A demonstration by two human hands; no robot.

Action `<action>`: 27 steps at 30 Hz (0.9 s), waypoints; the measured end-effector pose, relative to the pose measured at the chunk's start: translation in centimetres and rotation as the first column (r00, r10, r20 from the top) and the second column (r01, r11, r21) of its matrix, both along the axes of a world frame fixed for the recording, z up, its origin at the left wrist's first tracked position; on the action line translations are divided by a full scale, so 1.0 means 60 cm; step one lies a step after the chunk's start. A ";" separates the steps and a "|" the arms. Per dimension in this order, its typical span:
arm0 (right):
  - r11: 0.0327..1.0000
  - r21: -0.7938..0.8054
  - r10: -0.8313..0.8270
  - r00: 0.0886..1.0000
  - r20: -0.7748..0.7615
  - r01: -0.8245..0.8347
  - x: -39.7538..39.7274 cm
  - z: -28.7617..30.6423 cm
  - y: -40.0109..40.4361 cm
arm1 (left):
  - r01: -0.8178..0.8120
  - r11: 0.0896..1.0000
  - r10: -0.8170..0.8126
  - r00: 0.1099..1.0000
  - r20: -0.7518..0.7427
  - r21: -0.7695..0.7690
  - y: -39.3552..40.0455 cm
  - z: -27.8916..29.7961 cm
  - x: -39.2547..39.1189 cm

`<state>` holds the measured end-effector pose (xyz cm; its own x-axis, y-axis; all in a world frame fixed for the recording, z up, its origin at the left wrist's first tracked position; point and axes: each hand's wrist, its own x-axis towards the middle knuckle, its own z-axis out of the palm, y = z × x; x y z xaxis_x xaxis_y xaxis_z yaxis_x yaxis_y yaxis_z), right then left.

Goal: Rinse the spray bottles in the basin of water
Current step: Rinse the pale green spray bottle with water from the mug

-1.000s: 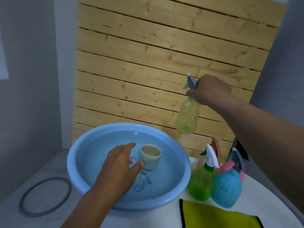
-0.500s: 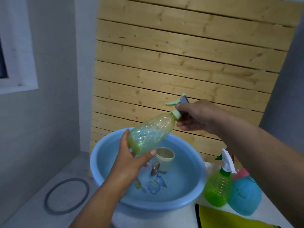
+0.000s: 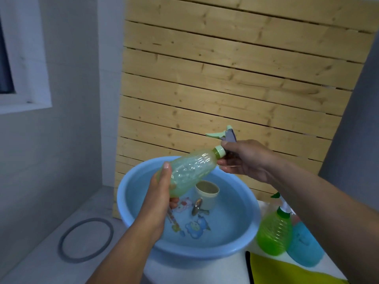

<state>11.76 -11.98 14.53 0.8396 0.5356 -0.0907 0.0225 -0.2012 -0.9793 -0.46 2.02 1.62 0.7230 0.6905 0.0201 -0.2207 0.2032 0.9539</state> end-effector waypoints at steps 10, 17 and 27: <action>0.993 0.015 -0.120 0.993 0.014 0.120 -0.003 -0.004 0.015 | 0.162 0.984 -0.168 0.982 0.080 0.077 -0.003 0.002 -0.012; 0.995 0.002 -0.096 0.995 0.029 0.096 -0.002 -0.004 0.012 | 0.146 0.987 -0.135 0.979 0.151 -0.061 0.000 0.006 -0.013; 0.986 -0.039 -0.156 0.981 0.114 0.161 -0.009 0.007 0.019 | -0.123 0.857 0.131 0.991 0.019 0.501 -0.021 0.007 -0.015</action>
